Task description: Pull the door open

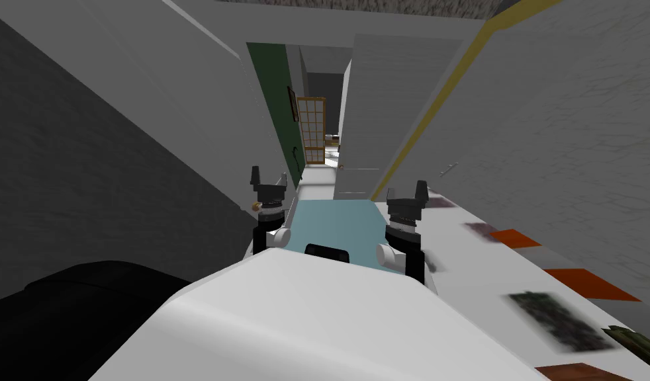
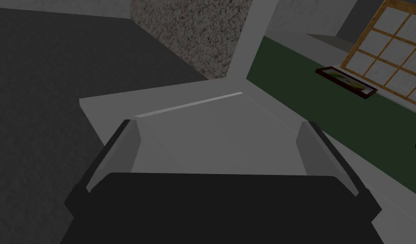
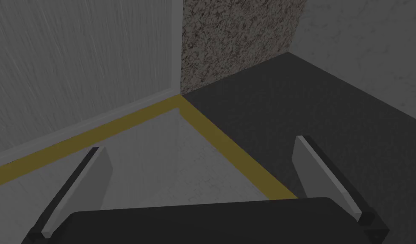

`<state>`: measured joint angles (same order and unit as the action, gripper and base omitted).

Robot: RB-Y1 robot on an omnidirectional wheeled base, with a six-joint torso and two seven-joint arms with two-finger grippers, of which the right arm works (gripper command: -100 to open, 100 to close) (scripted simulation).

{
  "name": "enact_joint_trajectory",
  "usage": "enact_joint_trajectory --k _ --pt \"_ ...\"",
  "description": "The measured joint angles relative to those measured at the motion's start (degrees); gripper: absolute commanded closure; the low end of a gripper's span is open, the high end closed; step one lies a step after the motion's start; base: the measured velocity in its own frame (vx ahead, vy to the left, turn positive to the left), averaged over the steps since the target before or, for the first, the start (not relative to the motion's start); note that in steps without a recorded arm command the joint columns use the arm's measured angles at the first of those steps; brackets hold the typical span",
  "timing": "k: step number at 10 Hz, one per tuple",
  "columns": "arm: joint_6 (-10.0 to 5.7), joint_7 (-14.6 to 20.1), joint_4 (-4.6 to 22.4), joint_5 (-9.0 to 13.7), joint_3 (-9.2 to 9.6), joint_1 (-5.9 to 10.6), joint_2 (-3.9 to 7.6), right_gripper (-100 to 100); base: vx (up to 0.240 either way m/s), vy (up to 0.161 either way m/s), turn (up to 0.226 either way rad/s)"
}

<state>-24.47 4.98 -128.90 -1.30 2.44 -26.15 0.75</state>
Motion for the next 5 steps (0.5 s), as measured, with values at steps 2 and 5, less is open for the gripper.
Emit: enact_joint_trajectory --k 2,5 --pt "-0.83 -1.6 2.2 -0.7 0.01 0.51 0.79 -100 0.179 0.054 -0.035" --pt "-2.15 -4.5 5.1 -1.9 0.26 0.97 1.8 -100 0.173 0.052 -0.032"
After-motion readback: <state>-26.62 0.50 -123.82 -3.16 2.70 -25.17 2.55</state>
